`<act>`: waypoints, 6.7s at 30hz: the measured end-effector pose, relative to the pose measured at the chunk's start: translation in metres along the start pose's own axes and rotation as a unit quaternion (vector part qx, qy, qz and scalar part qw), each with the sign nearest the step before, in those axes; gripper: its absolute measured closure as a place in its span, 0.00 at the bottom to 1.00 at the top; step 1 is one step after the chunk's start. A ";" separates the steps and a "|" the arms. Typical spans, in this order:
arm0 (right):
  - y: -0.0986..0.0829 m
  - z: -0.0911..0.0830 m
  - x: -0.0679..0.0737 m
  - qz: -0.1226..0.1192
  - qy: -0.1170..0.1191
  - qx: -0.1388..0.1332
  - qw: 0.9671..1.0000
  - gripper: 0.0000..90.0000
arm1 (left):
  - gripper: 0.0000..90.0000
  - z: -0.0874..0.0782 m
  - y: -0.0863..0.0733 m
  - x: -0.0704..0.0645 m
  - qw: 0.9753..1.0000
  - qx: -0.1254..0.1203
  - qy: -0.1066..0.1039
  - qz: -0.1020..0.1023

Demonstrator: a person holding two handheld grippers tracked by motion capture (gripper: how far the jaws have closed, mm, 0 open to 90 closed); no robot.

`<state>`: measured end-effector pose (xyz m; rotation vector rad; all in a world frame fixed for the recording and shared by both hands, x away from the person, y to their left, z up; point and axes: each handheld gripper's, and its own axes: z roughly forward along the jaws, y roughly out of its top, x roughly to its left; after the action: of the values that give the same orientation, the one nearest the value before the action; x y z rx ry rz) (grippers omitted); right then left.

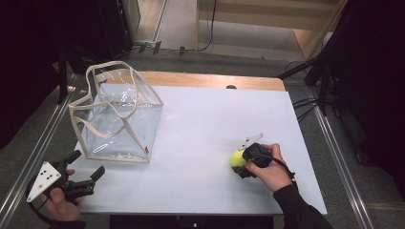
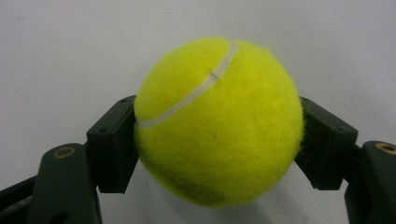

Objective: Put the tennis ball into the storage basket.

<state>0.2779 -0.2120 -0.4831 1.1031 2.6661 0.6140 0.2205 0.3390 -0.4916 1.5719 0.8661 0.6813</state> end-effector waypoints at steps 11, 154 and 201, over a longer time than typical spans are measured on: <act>0.005 -0.001 0.000 -0.010 0.019 0.004 1.000 0.27 | 0.00 0.000 0.000 0.000 1.000 -0.001 -0.001 0.000; 0.255 -0.041 0.090 -0.183 0.124 -0.061 0.973 0.27 | 0.00 0.000 0.000 0.004 1.000 -0.004 -0.009 -0.020; 0.303 -0.078 0.094 -0.196 0.118 -0.066 0.971 0.27 | 0.00 0.000 0.000 0.004 1.000 -0.005 -0.011 -0.020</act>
<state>0.3770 0.0242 -0.2803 0.4699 2.8725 0.8690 0.2223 0.3426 -0.4921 1.5474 0.8748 0.6380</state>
